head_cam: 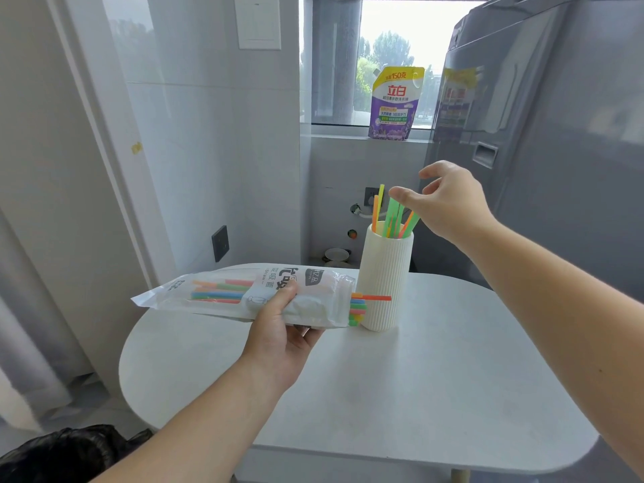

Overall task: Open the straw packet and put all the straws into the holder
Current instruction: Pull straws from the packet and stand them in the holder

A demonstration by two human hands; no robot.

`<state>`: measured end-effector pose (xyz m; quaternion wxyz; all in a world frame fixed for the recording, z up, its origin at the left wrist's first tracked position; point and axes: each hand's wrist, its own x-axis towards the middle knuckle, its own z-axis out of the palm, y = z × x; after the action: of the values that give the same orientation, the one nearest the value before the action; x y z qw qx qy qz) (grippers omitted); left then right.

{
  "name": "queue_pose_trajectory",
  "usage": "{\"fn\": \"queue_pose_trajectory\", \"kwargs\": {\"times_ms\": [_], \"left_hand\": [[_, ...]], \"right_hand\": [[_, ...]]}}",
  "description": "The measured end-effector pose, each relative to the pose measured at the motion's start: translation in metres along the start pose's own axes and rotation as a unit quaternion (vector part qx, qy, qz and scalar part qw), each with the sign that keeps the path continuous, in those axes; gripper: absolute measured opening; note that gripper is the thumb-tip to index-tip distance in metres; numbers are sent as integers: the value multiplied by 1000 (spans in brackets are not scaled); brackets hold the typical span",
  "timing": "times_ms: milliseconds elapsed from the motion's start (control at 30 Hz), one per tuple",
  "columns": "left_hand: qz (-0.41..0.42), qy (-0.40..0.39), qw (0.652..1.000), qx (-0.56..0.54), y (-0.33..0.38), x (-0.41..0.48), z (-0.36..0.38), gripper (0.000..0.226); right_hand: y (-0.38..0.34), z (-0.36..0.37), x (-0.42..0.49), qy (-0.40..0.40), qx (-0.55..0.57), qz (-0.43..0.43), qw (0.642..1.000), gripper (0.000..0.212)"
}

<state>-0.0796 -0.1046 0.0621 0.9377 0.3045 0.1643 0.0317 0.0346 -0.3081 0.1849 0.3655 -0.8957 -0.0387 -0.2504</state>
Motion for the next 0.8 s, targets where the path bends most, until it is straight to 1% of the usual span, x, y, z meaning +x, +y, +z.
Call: {"fn": "queue_pose_trajectory", "kwargs": {"times_ms": [67, 200, 233, 267, 333, 400, 433, 467, 500, 533, 567, 600, 633, 667, 700, 733, 800], "left_hand": [[-1, -1, 1000, 0, 0, 0, 0, 29], [1, -3, 1000, 3, 1, 0, 0, 26], [2, -5, 1000, 6, 1, 0, 0, 25], [2, -8, 1000, 11, 1, -1, 1, 25], [5, -18, 1000, 23, 2, -2, 0, 23], [16, -32, 998, 42, 3, -3, 2, 26], [26, -42, 997, 56, 3, -4, 3, 30], [40, -51, 995, 74, 3, -4, 5, 33], [57, -59, 992, 97, 3, -4, 7, 36], [76, -67, 987, 123, 3, -5, 10, 37], [98, -73, 981, 150, 2, -6, 12, 37], [120, -76, 974, 175, 2, -7, 13, 37], [142, -77, 966, 200, 1, -9, 14, 38], [161, -82, 958, 223, 0, -9, 15, 41], [173, -87, 952, 239, -2, -11, 15, 43], [176, -88, 949, 246, -3, -11, 15, 43], [165, -77, 956, 231, -4, -12, 14, 40]], "right_hand": [[1, -3, -7, 26, 3, -6, 1000, 61], [0, -10, -36, 67, 55, -10, 996, 33], [1, -10, -49, 66, 67, -7, 996, 30], [1, -9, -62, 58, 72, -2, 996, 31], [8, 0, -90, 15, 62, 15, 998, 37], [17, 13, -111, -59, 97, 73, 991, 41], [21, 20, -118, -102, 148, 134, 975, 43], [22, 26, -125, -143, 209, 214, 944, 47], [23, 31, -130, -173, 273, 290, 901, 51], [22, 35, -136, -190, 334, 349, 855, 55], [22, 39, -141, -196, 384, 386, 816, 56], [22, 42, -145, -196, 421, 406, 788, 56], [24, 45, -148, -194, 446, 413, 770, 54], [24, 47, -151, -191, 462, 416, 760, 52], [24, 49, -152, -186, 468, 416, 757, 50], [25, 49, -153, -180, 464, 416, 761, 47], [25, 49, -152, -173, 436, 412, 782, 44]]}}
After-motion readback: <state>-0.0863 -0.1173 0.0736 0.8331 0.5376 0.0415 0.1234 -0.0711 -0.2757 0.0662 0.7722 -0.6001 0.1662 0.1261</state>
